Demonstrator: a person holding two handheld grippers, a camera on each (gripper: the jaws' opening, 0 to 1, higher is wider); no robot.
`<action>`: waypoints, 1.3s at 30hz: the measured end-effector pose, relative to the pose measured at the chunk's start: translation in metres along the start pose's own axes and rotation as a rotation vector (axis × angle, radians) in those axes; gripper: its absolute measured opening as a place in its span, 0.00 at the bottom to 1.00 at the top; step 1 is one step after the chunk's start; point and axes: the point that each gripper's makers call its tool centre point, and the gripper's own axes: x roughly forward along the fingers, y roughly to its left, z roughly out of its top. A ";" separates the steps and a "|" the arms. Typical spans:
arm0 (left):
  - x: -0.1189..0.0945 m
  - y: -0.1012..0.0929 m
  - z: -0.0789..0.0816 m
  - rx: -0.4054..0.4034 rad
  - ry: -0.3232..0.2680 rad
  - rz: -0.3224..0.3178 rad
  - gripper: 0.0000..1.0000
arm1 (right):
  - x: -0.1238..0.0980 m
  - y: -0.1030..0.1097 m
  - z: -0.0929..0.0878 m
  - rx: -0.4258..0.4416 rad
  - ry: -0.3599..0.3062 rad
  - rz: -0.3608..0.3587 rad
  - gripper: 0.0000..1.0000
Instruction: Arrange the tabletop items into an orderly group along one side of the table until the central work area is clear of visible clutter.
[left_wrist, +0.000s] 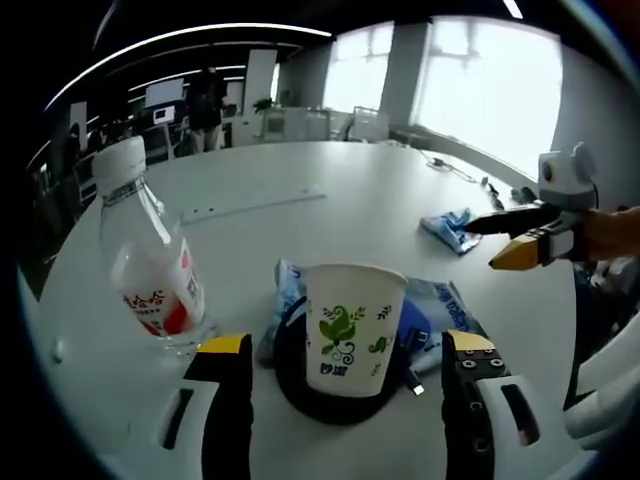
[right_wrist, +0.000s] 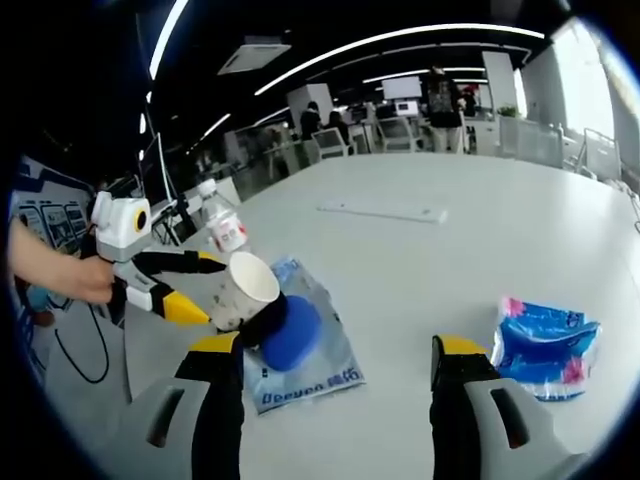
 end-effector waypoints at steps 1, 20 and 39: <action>0.001 0.000 0.000 -0.001 0.002 -0.001 0.73 | 0.001 0.001 0.000 0.002 0.001 0.003 0.74; 0.012 0.002 -0.005 -0.017 0.018 -0.007 0.68 | 0.032 0.020 0.001 0.042 0.014 0.062 0.71; 0.017 0.003 -0.010 -0.027 0.028 -0.014 0.63 | 0.063 0.053 0.002 0.099 0.020 0.130 0.66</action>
